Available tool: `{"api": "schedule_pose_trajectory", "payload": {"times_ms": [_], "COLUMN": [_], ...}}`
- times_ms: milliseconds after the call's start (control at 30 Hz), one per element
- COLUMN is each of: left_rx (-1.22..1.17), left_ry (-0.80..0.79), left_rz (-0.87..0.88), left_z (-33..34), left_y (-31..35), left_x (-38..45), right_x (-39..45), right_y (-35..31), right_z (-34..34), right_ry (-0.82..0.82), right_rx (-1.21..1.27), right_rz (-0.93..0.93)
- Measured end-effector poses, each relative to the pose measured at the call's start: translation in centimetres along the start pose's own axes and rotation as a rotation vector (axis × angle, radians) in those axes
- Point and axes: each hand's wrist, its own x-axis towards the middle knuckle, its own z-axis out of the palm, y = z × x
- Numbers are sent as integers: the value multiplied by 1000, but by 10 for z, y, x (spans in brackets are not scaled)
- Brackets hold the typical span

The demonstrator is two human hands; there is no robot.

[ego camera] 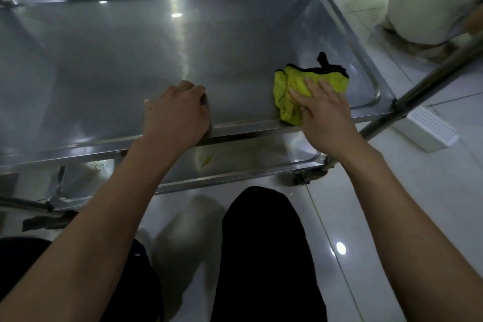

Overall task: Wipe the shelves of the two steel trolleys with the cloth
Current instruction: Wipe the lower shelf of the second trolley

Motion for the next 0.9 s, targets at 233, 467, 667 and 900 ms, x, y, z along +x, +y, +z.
{"api": "schedule_pose_trajectory", "payload": {"times_ms": [233,467,667,900], "left_rx": [17,47,-4,1], "left_ry": [-83,-24,-57,-56], "left_rz": [7,33,-54,-2], "left_z": [4,8,-4,-7], "left_y": [3,-5,-29,-45], "left_x": [14,15,32,26], "right_x": [16,35,68,110], "right_y": [64,73,42,-65], "right_z": [-25,-32,-19,21], "right_ry": [-13,8,-66,-142], "right_rx": [30,0,-8,41], "right_rz": [216,323,203,-83]}}
